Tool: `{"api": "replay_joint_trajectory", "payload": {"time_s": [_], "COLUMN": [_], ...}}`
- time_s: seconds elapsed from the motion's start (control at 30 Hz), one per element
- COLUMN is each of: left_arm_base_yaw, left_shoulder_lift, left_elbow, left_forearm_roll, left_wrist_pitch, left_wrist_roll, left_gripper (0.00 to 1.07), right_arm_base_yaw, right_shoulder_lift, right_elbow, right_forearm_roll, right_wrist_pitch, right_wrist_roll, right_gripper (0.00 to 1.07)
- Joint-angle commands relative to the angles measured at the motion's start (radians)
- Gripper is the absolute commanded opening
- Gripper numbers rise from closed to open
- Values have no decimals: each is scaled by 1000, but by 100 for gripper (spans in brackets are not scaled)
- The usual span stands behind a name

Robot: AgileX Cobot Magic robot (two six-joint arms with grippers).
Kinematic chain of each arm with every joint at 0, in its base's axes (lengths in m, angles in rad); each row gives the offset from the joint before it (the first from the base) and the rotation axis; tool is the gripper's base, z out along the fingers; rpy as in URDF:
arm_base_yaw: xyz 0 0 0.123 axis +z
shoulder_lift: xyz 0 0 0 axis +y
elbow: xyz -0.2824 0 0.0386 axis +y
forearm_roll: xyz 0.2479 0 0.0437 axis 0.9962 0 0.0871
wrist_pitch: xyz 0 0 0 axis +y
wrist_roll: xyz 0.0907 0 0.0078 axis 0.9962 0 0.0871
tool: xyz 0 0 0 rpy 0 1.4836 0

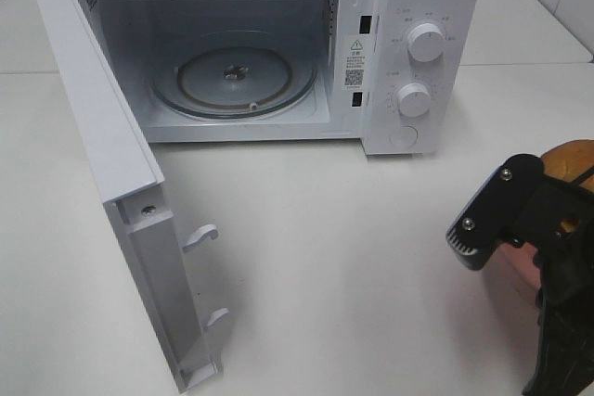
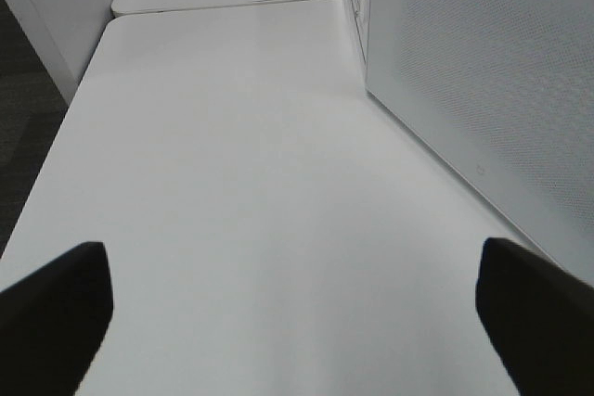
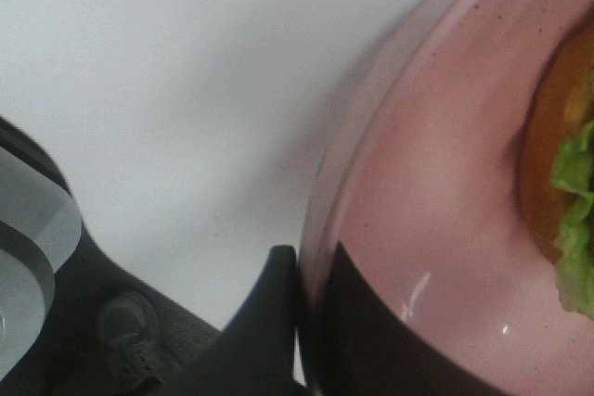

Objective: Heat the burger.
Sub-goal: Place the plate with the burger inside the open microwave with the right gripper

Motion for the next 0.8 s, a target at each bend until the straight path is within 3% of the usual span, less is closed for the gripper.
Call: {"api": "replay_joint_trajectory", "payload": {"time_s": [0.03, 0.37, 0.8], "left_arm_base_yaw": [3, 3, 3], "left_shoulder_lift": [-24, -24, -24], "left_elbow": [3, 3, 3], "left_forearm_roll": [-10, -10, -10], "left_wrist_pitch": [-11, -11, -11], "left_wrist_roll": [1, 1, 1], "left_gripper": [101, 101, 101], "right_arm_base_yaw": [91, 221, 231], "right_shoulder_lift": [-14, -14, -14], "right_elbow": [2, 2, 2], "right_forearm_roll": [-82, -152, -201], "right_wrist_pitch": [6, -23, -182], "right_wrist_roll": [-77, -255, -601], "right_gripper": [0, 0, 0]}}
